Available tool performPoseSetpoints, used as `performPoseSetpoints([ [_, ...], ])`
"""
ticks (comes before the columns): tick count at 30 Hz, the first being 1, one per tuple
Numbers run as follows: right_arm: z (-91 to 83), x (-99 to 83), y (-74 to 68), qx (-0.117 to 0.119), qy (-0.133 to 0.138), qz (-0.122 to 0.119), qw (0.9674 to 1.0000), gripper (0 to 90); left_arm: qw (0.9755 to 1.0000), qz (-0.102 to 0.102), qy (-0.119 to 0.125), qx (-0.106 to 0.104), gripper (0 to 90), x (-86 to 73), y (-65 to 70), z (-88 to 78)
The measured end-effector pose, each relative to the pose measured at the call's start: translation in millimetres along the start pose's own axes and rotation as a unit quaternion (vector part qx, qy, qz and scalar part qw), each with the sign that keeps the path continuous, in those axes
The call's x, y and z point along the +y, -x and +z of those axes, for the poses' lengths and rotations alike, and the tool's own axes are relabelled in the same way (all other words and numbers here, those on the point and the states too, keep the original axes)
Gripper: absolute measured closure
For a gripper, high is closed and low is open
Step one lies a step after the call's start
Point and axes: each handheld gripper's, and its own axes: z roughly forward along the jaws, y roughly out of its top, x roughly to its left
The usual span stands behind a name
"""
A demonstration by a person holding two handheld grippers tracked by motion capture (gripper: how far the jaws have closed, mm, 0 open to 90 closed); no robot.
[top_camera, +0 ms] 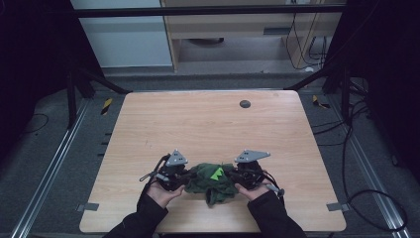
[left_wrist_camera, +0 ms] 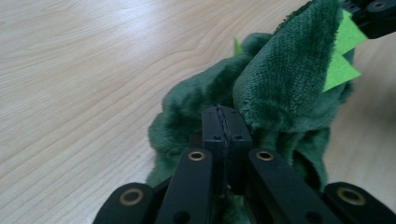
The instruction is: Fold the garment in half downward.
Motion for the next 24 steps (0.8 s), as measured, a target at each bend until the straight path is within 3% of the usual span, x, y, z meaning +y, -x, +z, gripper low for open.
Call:
performPoseSetpoints([
  [12,-15.6,-11.6,-10.6,0.019,0.0,-0.002,0.9998,89.8,0.9994,0.027,-0.016,-0.013,89.6,-10.6,22.5,-5.1],
  [24,-27.5,-31.1,-22.2,0.027,-0.014,-0.001,0.9995,89.4,0.9988,0.031,-0.03,-0.024,89.6,-25.7,32.4,-8.1],
])
